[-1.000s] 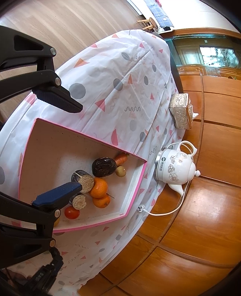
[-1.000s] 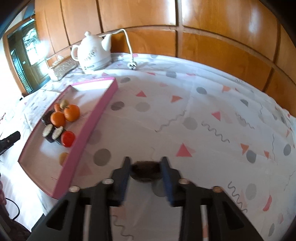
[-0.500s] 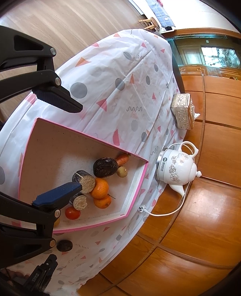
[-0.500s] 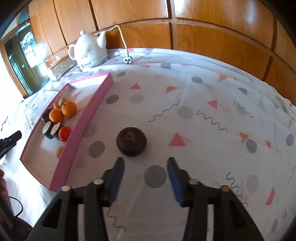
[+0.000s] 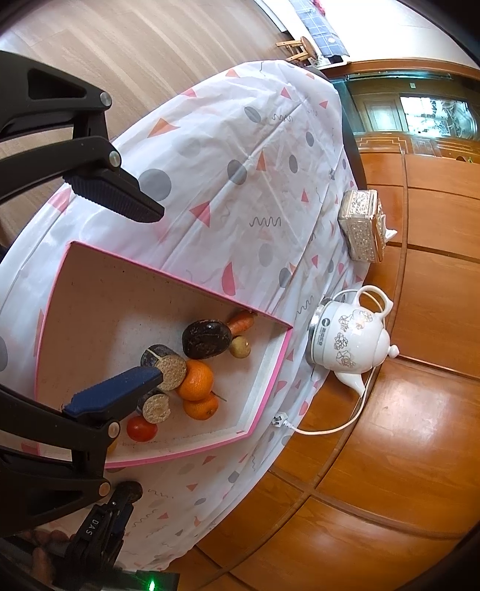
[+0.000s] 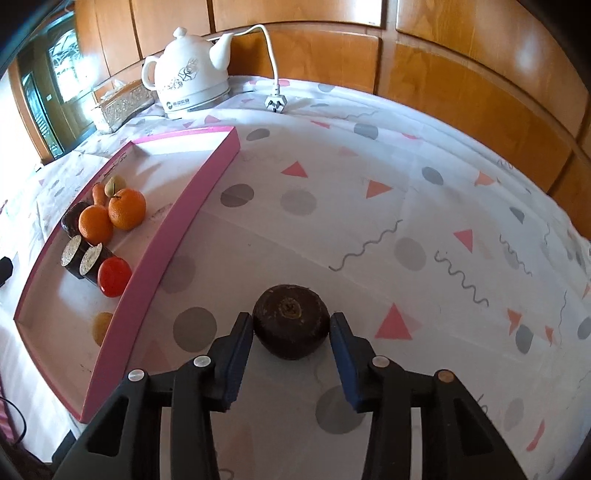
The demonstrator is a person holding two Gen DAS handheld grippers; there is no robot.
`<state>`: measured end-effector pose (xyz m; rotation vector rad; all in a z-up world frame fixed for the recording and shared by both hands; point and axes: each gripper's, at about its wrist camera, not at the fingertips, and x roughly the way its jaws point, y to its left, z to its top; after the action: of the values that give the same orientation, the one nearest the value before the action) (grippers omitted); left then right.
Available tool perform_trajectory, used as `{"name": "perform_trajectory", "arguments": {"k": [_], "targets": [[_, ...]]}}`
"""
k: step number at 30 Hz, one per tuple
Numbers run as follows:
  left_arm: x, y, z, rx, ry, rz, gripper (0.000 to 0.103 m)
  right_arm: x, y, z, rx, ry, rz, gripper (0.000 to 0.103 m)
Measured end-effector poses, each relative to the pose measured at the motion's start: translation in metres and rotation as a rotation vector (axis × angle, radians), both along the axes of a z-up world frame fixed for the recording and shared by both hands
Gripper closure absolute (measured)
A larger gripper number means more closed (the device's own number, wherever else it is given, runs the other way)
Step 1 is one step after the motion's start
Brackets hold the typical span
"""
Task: Organize fruits
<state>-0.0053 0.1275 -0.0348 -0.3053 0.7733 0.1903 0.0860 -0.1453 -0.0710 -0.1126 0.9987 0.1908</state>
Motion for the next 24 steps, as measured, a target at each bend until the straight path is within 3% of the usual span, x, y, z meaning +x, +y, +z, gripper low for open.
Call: {"name": "perform_trajectory", "arguments": {"k": [8, 16, 24], "targets": [[0.0, 0.008, -0.003, -0.011, 0.008, 0.028, 0.023, -0.003, 0.01, 0.009, -0.027, -0.043, 0.027, 0.06], [0.0, 0.009, -0.005, -0.01, 0.014, 0.031, 0.022, -0.003, 0.027, 0.034, 0.03, -0.089, 0.072, 0.06], [0.0, 0.004, -0.002, 0.021, 0.009, 0.016, 0.012, 0.011, 0.078, 0.048, 0.093, -0.092, 0.19, 0.06]]}}
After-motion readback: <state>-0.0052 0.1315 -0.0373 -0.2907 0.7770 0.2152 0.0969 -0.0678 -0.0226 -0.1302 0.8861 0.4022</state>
